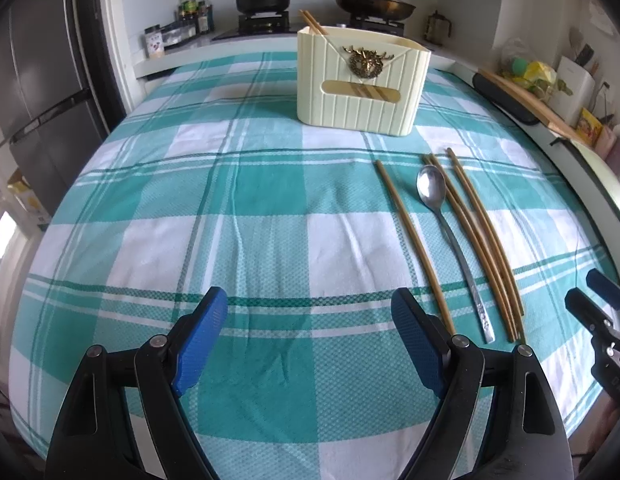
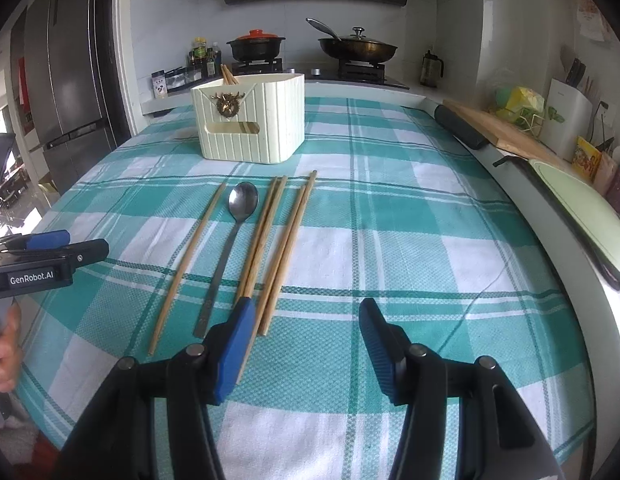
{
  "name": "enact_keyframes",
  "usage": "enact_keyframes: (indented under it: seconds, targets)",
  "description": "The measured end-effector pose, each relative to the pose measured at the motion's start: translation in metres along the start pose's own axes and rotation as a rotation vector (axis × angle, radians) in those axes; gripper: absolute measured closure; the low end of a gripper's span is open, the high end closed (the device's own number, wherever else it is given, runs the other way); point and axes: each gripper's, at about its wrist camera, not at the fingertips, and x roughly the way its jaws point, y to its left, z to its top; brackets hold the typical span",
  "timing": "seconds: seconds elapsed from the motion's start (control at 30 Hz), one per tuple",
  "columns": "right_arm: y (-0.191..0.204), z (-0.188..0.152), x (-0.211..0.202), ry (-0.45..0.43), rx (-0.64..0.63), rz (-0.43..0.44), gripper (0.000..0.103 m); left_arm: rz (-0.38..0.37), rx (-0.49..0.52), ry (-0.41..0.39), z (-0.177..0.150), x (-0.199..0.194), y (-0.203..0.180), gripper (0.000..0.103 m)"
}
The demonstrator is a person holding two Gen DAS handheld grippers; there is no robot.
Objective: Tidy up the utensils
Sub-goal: 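Move both open tools back above the remaining chopsticks and spoon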
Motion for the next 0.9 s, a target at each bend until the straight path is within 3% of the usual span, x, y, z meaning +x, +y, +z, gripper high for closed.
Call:
enact_keyframes:
  seconds: [0.27,0.7,0.77,0.9]
  targets:
    - [-0.001,0.000,0.000,-0.001,-0.034,-0.064,0.048,0.006,0.007,0.012,-0.002,0.004,-0.002,0.018]
    - [-0.006,-0.005,0.008,0.027,-0.035,-0.089,0.048,0.001,0.008,0.030,-0.004,0.010,-0.004,0.018]
    - [-0.009,-0.005,0.008,0.029,-0.023,-0.081,0.048,-0.034,-0.007,0.045,-0.003,0.013,-0.003,0.018]
    - [-0.010,-0.006,0.011,0.033,0.001,-0.060,0.048,-0.184,-0.058,0.080,0.004,0.023,-0.002,0.018]
